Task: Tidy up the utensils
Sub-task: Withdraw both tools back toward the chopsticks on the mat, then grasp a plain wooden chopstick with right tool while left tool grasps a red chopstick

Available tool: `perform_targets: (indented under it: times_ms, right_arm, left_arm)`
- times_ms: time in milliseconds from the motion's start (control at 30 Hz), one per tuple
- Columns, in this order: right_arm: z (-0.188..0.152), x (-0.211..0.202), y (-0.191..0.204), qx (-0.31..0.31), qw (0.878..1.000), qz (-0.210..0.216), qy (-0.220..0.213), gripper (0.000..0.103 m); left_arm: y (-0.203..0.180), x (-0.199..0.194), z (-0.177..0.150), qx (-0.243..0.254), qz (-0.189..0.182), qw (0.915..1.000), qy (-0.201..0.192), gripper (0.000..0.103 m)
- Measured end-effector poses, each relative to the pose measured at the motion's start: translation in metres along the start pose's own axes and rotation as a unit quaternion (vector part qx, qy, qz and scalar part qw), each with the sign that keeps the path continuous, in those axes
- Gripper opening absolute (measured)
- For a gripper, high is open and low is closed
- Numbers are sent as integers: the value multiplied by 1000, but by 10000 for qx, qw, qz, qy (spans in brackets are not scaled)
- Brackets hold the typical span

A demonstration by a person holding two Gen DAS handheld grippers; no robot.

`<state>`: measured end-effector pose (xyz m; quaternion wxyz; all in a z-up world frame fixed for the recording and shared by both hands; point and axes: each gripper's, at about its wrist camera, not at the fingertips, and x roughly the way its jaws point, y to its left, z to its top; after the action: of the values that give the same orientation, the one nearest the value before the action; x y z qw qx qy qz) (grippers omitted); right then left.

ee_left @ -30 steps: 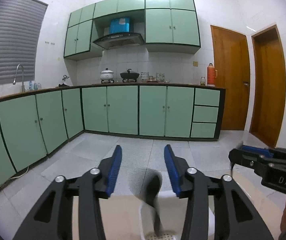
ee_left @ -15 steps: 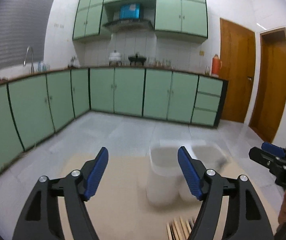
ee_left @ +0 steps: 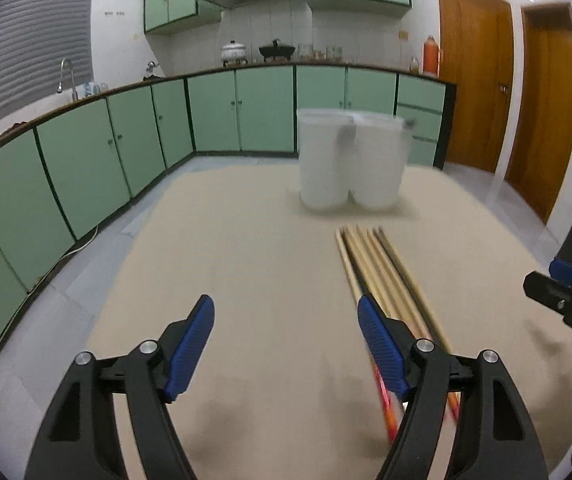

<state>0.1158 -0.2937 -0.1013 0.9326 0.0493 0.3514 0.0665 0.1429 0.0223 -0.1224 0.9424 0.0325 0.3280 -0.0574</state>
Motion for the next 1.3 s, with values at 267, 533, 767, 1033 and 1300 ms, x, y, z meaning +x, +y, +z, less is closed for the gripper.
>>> perform_targets:
  times_ms: [267, 533, 767, 1033, 1300]
  right_arm:
    - [-33, -6, 23, -288, 9988, 141, 375, 64]
    - [-53, -1, 35, -531, 9967, 192, 580, 46]
    - [-56, 8, 40, -649, 9942, 318, 791, 33]
    - [-57, 14, 47, -886, 9915, 350, 886, 28]
    - [-51, 15, 33, -686, 9934, 165, 910, 7]
  left_arm:
    - [-8, -19, -34, -214, -160, 9990, 371, 73]
    - [-12, -28, -49, -312, -150, 9988, 344, 71]
    - [-15, -27, -51, -336, -164, 9984, 422, 71]
    - [-21, -23, -53, -351, -242, 9977, 526, 71]
    - [-27, -22, -55, -289, -279, 9976, 566, 71]
